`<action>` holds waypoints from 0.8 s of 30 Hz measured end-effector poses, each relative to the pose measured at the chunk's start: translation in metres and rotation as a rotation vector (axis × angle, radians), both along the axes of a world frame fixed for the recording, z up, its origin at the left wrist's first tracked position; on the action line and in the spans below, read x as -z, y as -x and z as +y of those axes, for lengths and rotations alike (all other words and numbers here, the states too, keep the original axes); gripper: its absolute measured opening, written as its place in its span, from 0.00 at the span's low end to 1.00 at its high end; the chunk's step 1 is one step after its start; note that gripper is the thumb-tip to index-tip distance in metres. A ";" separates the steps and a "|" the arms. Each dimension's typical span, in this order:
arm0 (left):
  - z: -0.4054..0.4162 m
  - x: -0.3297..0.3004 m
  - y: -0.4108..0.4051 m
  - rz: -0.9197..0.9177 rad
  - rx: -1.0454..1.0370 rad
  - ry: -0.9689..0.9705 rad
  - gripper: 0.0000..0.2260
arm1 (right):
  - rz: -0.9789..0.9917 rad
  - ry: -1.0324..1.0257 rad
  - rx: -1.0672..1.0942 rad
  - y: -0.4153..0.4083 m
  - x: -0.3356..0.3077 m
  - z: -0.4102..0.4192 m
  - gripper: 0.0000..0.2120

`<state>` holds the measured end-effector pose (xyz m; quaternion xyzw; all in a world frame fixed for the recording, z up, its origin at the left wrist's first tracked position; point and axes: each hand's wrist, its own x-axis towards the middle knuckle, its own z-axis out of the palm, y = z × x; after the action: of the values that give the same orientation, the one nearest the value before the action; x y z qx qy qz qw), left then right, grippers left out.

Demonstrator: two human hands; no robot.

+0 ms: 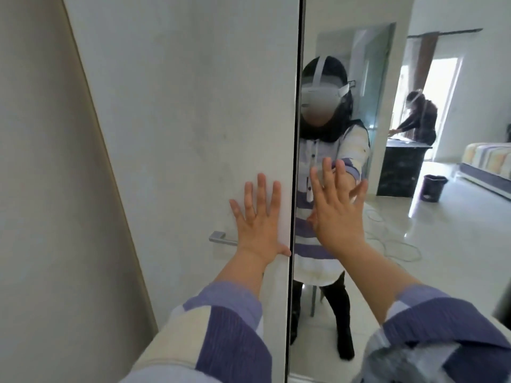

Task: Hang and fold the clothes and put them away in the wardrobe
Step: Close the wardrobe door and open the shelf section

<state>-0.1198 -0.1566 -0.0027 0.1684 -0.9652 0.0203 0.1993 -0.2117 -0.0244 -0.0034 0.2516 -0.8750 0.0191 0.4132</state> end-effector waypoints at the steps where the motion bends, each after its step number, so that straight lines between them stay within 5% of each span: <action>1: 0.001 -0.001 0.004 -0.002 -0.008 0.001 0.69 | -0.007 -0.008 0.000 0.000 -0.001 0.000 0.49; 14: -0.030 -0.003 0.026 0.081 -0.042 -0.041 0.70 | -0.018 -0.007 -0.010 -0.011 -0.006 -0.031 0.53; 19: -0.030 -0.005 0.009 0.126 -0.070 -0.014 0.68 | 0.044 -0.002 -0.045 -0.028 -0.013 -0.032 0.43; 24: 0.025 0.014 0.008 0.212 0.073 0.092 0.57 | -0.031 -0.025 0.042 -0.040 0.005 0.052 0.33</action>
<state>-0.1273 -0.1311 -0.0168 0.1251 -0.9422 0.0392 0.3082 -0.1720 0.0277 -0.0082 0.2379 -0.8865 0.0031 0.3969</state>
